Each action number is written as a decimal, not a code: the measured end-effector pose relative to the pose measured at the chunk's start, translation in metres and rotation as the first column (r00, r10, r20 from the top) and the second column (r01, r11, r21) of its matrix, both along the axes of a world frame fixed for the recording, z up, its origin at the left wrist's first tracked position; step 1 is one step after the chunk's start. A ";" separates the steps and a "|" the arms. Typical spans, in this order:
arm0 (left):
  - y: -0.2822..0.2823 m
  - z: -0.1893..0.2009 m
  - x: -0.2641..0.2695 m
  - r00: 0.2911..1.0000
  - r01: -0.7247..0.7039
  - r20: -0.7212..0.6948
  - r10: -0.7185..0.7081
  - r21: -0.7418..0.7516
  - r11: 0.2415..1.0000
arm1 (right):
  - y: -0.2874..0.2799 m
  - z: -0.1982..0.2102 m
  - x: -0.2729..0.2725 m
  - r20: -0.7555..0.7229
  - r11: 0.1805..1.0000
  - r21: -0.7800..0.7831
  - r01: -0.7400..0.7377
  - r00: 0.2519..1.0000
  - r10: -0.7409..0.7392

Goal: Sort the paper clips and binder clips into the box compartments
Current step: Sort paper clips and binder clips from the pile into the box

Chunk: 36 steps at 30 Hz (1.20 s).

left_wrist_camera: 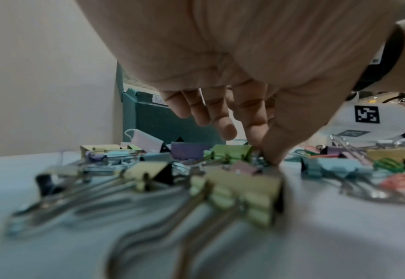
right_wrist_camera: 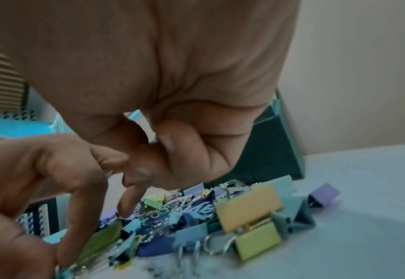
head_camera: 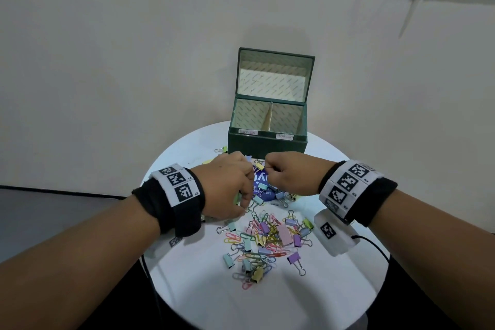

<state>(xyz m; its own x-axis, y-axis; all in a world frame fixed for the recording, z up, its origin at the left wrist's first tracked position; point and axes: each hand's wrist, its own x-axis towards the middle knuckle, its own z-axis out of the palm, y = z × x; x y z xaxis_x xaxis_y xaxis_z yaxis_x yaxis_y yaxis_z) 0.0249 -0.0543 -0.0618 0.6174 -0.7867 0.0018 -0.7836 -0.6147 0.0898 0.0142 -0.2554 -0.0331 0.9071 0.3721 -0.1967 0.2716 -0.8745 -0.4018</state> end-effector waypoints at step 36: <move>-0.007 0.006 -0.013 0.993 -0.023 -0.116 0.032 0.077 0.997 | -0.005 -0.010 -0.030 -0.062 0.943 -0.300 -0.145 0.989 0.133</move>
<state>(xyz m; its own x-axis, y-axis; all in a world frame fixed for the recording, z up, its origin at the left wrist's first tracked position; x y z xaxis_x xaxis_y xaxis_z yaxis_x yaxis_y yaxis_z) 0.0122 -0.0610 -0.0554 0.6310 -0.7648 -0.1304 -0.7533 -0.6441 0.1328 -0.0159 -0.2603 -0.0426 0.8397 0.4112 -0.3547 0.3884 -0.9113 -0.1368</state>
